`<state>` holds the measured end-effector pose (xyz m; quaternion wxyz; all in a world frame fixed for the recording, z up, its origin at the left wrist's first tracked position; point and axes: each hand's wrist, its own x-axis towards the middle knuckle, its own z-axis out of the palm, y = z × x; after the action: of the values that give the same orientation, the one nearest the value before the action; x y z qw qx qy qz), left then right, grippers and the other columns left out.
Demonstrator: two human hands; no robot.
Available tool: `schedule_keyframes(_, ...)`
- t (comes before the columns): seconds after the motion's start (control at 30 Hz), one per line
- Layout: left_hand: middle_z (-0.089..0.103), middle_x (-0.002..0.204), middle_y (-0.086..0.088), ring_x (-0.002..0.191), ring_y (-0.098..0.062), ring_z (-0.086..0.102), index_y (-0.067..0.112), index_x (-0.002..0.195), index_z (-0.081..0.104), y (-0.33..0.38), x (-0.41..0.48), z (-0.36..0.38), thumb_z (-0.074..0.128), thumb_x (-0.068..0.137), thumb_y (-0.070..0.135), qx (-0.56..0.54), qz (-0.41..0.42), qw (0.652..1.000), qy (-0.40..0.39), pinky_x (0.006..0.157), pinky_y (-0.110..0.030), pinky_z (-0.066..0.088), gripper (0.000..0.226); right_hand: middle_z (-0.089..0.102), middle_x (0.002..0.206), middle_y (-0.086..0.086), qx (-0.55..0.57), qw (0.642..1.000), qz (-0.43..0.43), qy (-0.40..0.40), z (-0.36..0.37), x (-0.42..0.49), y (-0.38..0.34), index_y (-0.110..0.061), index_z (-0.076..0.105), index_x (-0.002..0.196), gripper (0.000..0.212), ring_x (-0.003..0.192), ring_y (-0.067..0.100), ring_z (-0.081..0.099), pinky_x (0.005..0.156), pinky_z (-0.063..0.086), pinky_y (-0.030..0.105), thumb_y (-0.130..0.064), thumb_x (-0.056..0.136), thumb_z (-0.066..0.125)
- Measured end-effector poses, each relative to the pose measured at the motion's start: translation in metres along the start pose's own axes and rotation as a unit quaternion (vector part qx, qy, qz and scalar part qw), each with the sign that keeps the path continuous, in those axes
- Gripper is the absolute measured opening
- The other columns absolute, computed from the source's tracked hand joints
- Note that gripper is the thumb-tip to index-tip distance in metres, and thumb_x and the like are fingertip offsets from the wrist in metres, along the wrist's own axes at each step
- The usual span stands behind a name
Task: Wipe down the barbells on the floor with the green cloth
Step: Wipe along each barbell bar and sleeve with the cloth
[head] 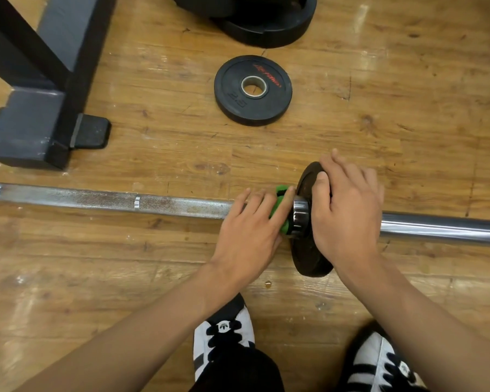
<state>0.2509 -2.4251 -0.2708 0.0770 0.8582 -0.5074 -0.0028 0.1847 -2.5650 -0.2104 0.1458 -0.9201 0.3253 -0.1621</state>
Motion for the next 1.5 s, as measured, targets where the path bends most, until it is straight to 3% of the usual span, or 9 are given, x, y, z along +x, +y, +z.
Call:
schedule_keyframes(0.2, 0.061, 0.133, -0.023, 0.133, -0.039, 0.053, 0.007, 0.153, 0.046, -0.057, -0.041, -0.004, 0.07, 0.087, 0.022, 0.016, -0.062, 0.998, 0.019, 0.12, -0.049, 0.026, 0.072, 0.066, 0.135, 0.012, -0.099, 0.99, -0.102, -0.018, -0.009, -0.002, -0.004, -0.005, 0.066, 0.133, 0.045, 0.121, 0.033, 0.058, 0.109, 0.033, 0.045, -0.028, 0.1, 0.045)
schedule_keyframes(0.47, 0.015, 0.173, -0.018, 0.162, -0.03, 0.002, 0.011, 0.165, 0.025, -0.05, -0.064, -0.015, 0.009, 0.111, 0.054, -0.035, -0.092, 0.995, -0.017, 0.131, -0.047, 0.005, 0.07, 0.055, 0.145, 0.019, -0.148, 0.97, -0.053, -0.188, 0.036, -0.035, -0.056, -0.002, 0.048, 0.147, 0.051, 0.14, 0.035, 0.046, 0.124, 0.028, 0.049, -0.027, 0.104, 0.036)
schedule_keyframes(0.77, 0.025, 0.17, -0.019, 0.162, -0.029, 0.011, 0.01, 0.163, 0.03, -0.05, -0.072, -0.014, 0.009, 0.112, 0.049, -0.101, -0.045, 0.994, -0.007, 0.131, -0.046, 0.005, 0.068, 0.063, 0.075, 0.005, -0.187, 0.979, -0.064, -0.056, 0.059, -0.055, -0.051, -0.012, 0.064, 0.081, 0.044, 0.086, 0.028, 0.061, 0.108, 0.037, 0.046, -0.026, 0.108, 0.033)
schedule_keyframes(0.93, 0.064, 0.125, -0.012, 0.11, -0.035, 0.06, 0.015, 0.125, 0.064, -0.08, -0.04, -0.019, 0.044, 0.103, 0.043, -0.064, -0.104, 0.992, 0.031, 0.1, -0.047, 0.043, 0.04, 0.057, 0.071, 0.004, -0.149, 0.987, -0.066, -0.011, 0.069, -0.054, -0.047, -0.013, 0.061, 0.077, 0.042, 0.082, 0.029, 0.059, 0.106, 0.038, 0.047, -0.028, 0.108, 0.037)
schedule_keyframes(1.07, 0.068, 0.088, -0.007, 0.074, -0.032, 0.065, 0.016, 0.099, 0.067, -0.067, -0.017, -0.013, 0.041, 0.101, 0.049, -0.033, -0.134, 0.99, 0.014, 0.064, -0.035, 0.035, 0.042, 0.058, 0.07, 0.006, -0.137, 0.988, -0.06, -0.02, 0.07, -0.047, -0.044, -0.01, 0.062, 0.076, 0.039, 0.081, 0.031, 0.06, 0.103, 0.041, 0.051, -0.024, 0.105, 0.039)
schedule_keyframes(1.17, 0.064, 0.097, -0.009, 0.085, -0.031, 0.059, 0.014, 0.109, 0.068, -0.041, -0.025, -0.002, 0.044, 0.106, 0.038, -0.026, -0.146, 0.987, 0.068, 0.077, -0.041, 0.038, 0.034, 0.065, 0.074, 0.015, -0.119, 0.988, -0.081, -0.063, 0.069, -0.045, -0.045, -0.001, 0.067, 0.08, 0.019, 0.081, 0.04, 0.064, 0.092, 0.043, 0.058, -0.012, 0.088, 0.056)
schedule_keyframes(1.3, 0.058, 0.138, -0.019, 0.134, -0.04, 0.05, 0.009, 0.151, 0.051, -0.023, -0.042, 0.02, 0.055, 0.104, 0.017, -0.009, -0.094, 0.991, 0.1, 0.122, -0.051, 0.03, 0.048, 0.071, 0.104, 0.014, -0.106, 0.989, -0.054, -0.092, 0.054, -0.04, -0.044, -0.007, 0.071, 0.1, 0.034, 0.111, 0.036, 0.062, 0.119, 0.033, 0.055, -0.016, 0.099, 0.039)
schedule_keyframes(1.4, 0.06, 0.137, -0.016, 0.14, -0.037, 0.049, 0.016, 0.15, 0.048, -0.041, -0.043, 0.014, 0.054, 0.106, 0.04, 0.027, -0.065, 0.996, 0.055, 0.127, -0.056, 0.02, 0.051, 0.062, 0.132, 0.025, -0.101, 0.99, -0.03, -0.09, 0.047, -0.039, -0.045, 0.003, 0.068, 0.119, 0.038, 0.131, 0.042, 0.053, 0.125, 0.023, 0.056, -0.01, 0.088, 0.049)
schedule_keyframes(1.5, 0.063, 0.126, -0.012, 0.136, -0.037, 0.052, 0.021, 0.141, 0.05, -0.064, -0.047, 0.003, 0.053, 0.103, 0.053, 0.052, -0.073, 0.996, 0.025, 0.126, -0.059, 0.018, 0.05, 0.067, 0.115, 0.023, -0.1, 0.988, -0.014, -0.119, 0.052, -0.032, -0.046, 0.002, 0.066, 0.116, 0.041, 0.114, 0.042, 0.06, 0.118, 0.035, 0.053, -0.012, 0.084, 0.046)
